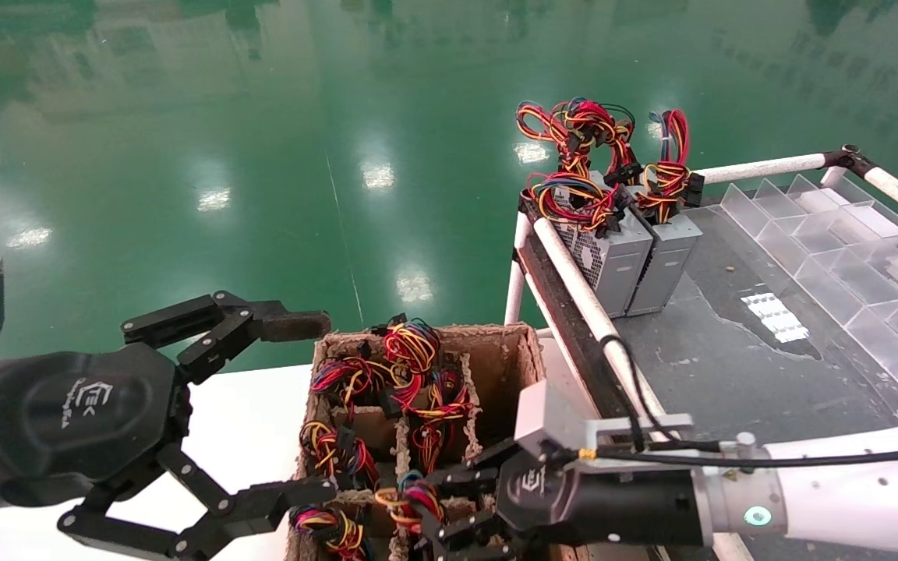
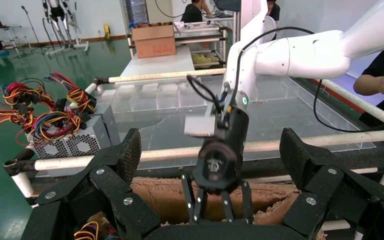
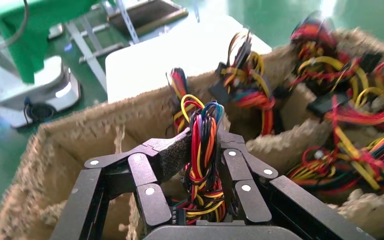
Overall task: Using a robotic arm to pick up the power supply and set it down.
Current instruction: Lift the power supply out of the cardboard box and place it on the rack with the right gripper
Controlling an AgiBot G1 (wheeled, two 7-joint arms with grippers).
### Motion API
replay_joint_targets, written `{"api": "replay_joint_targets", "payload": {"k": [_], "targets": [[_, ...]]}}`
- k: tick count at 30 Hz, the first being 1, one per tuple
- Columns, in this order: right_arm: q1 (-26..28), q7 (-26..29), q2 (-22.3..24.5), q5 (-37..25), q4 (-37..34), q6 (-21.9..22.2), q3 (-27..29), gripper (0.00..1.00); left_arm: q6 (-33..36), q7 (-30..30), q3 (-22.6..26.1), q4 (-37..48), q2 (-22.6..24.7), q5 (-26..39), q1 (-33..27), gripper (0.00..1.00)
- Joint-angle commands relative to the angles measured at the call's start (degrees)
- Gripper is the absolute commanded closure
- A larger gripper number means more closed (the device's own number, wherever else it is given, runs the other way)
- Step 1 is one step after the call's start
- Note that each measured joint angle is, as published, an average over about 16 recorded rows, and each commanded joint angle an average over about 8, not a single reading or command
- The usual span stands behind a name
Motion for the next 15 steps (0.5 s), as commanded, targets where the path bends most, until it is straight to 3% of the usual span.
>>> {"api": "replay_joint_targets", "payload": {"k": [1, 15], "targets": [[-0.1, -0.3, 0.3, 1.1, -0.3, -0.3, 0.7, 1.0, 0.0, 0.0, 0.0, 0.0, 0.0, 0.0, 0.0, 0.0], [2.8, -0.1, 5.9, 10.9, -0.2, -2.4, 7.8, 1.0, 0.0, 0.0, 0.0, 0.0, 0.0, 0.0, 0.0, 0.0]]}}
